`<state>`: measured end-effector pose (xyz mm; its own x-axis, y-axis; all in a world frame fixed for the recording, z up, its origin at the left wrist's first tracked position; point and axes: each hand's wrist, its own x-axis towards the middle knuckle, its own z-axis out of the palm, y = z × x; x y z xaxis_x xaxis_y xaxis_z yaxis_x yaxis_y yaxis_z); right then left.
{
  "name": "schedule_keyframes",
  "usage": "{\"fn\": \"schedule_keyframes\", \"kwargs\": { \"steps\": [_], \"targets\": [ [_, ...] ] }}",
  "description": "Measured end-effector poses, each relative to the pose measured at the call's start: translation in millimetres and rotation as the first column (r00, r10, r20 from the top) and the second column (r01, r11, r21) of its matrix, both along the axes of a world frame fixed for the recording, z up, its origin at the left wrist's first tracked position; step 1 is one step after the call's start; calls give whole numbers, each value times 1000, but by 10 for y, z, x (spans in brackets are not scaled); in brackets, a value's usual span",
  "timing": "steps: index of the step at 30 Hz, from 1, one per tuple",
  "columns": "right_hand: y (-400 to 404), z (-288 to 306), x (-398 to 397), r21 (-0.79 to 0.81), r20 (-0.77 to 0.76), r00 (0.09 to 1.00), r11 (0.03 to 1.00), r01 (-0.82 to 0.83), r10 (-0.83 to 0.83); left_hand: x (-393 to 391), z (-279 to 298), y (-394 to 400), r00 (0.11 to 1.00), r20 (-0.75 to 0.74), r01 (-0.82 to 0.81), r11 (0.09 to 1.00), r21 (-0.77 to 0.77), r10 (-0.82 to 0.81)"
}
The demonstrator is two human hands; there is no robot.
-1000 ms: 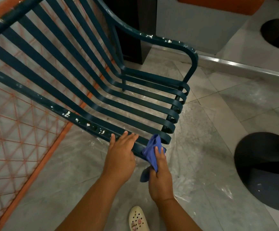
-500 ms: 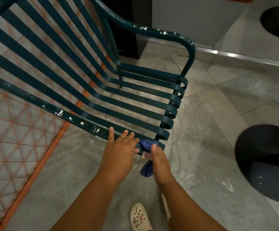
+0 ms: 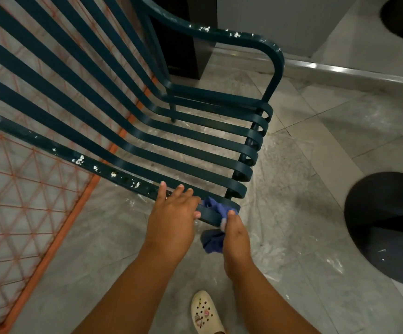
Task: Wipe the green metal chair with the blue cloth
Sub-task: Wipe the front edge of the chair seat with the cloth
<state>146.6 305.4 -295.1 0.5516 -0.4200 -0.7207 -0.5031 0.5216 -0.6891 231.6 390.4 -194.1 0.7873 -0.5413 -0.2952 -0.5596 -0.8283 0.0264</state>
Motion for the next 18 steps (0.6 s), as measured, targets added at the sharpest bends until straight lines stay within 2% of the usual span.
{"fn": "schedule_keyframes", "kwargs": {
  "steps": [2,4,6,8,11,14,18],
  "targets": [
    [-98,-60,126,320,-106,989,938,133,-104,-6,13,0,1000,21,3,1000,26,-3],
    [-154,-59,266,408,-252,961,888,214,-116,-11,34,-2,1000,27,-4,1000,25,4],
    [-162,-4,293,368,-333,935,895,250,-124,-14,60,-6,1000,23,-6,1000,18,6],
    [-152,-3,259,324,-298,937,905,277,-180,-6,73,-14,1000,17,-4,1000,16,4],
    [-184,8,251,443,-280,927,824,354,-248,18,66,-17,1000,6,11,1000,9,-11],
    [-229,-137,280,461,-225,950,835,301,-218,23,37,-8,1000,-14,7,1000,-31,-7],
    [-265,-403,321,485,-244,948,820,303,-206,12,23,2,1000,-1,-3,996,-90,3]
  ]
}}
